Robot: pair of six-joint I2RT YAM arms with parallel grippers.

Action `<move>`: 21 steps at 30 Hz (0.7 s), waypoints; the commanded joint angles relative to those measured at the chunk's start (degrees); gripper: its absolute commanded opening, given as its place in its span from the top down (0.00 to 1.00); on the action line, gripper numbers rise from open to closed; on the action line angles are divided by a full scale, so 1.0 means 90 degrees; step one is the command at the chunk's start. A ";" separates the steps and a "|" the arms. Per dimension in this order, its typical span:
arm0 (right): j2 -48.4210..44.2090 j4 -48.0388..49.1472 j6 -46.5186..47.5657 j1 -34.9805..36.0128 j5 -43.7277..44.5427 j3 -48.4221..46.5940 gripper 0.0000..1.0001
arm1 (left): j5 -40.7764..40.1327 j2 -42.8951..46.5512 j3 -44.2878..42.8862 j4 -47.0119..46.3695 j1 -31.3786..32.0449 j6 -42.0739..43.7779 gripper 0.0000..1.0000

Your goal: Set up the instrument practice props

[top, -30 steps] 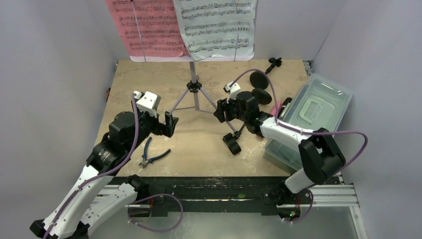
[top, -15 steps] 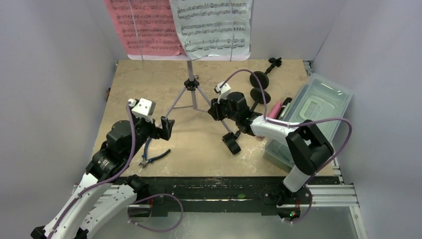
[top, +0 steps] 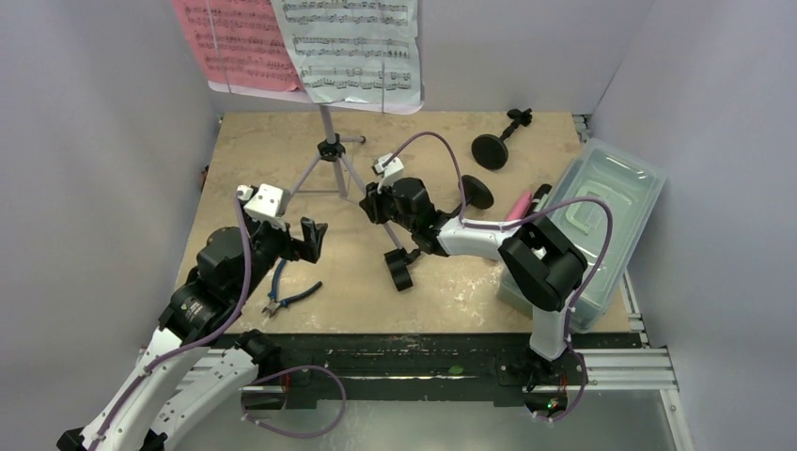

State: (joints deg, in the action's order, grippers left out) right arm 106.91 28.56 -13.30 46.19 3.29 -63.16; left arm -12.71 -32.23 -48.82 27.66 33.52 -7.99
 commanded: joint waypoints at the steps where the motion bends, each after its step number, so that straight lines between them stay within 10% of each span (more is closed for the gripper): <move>1: 0.0338 0.0531 -0.0661 0.0071 0.0076 -0.0437 0.92 | -0.0082 -0.0025 -0.0242 -0.0135 -0.0002 -0.0125 0.00; 13: 0.0141 0.0796 -0.0764 0.0072 -0.0098 0.0171 0.90 | 0.0270 -0.0582 0.0502 -0.0625 0.0000 -0.1237 0.00; 21: -0.0690 0.0456 -0.1143 0.0065 -0.0348 0.0745 0.54 | 0.0517 -0.1330 0.0919 -0.1165 0.0001 -0.2279 0.00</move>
State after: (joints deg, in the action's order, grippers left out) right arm 105.84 35.05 -18.79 46.54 1.80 -58.13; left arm -10.57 -42.63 -41.63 23.00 33.52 -22.04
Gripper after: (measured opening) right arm 0.395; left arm 0.996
